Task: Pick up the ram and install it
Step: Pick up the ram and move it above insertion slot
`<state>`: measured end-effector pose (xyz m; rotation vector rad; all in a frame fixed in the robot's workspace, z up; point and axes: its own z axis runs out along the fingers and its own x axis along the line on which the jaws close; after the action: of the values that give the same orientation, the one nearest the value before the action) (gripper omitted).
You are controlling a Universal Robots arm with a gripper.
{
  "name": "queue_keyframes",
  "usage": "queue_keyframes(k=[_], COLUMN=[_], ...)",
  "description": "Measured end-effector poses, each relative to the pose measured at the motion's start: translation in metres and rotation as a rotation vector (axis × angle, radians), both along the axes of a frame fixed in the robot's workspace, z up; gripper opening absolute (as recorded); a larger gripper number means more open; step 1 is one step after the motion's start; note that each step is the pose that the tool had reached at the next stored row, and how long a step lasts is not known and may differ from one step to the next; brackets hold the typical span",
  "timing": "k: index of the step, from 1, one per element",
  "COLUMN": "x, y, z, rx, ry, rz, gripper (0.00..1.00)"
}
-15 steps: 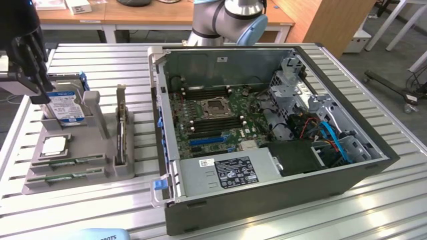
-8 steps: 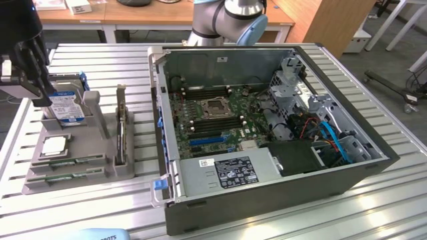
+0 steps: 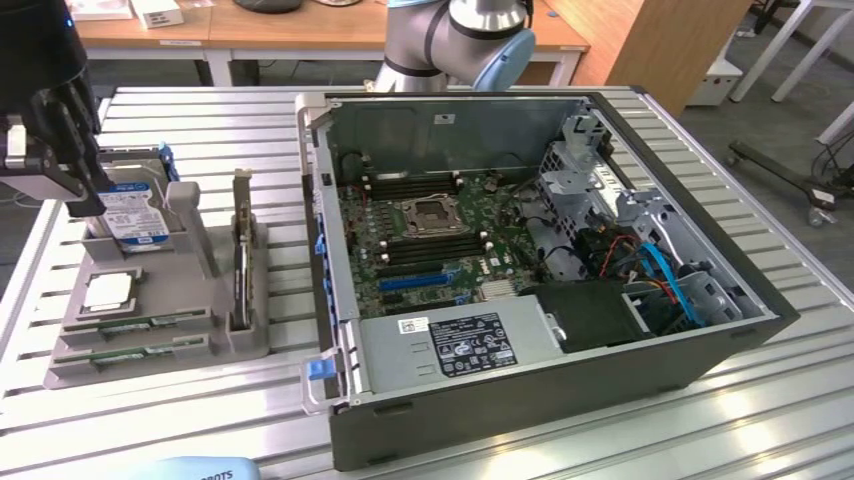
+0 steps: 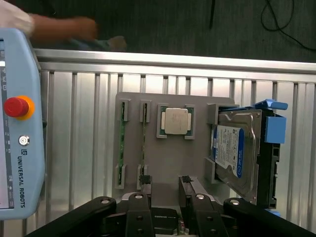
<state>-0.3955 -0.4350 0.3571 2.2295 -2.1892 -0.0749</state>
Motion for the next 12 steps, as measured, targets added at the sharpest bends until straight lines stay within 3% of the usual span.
queue_keyframes(k=[12], x=[0.0000], y=[0.0001], z=[-0.0099], rx=[0.0006], ry=[-0.0002], rz=[0.000], gripper=[0.35])
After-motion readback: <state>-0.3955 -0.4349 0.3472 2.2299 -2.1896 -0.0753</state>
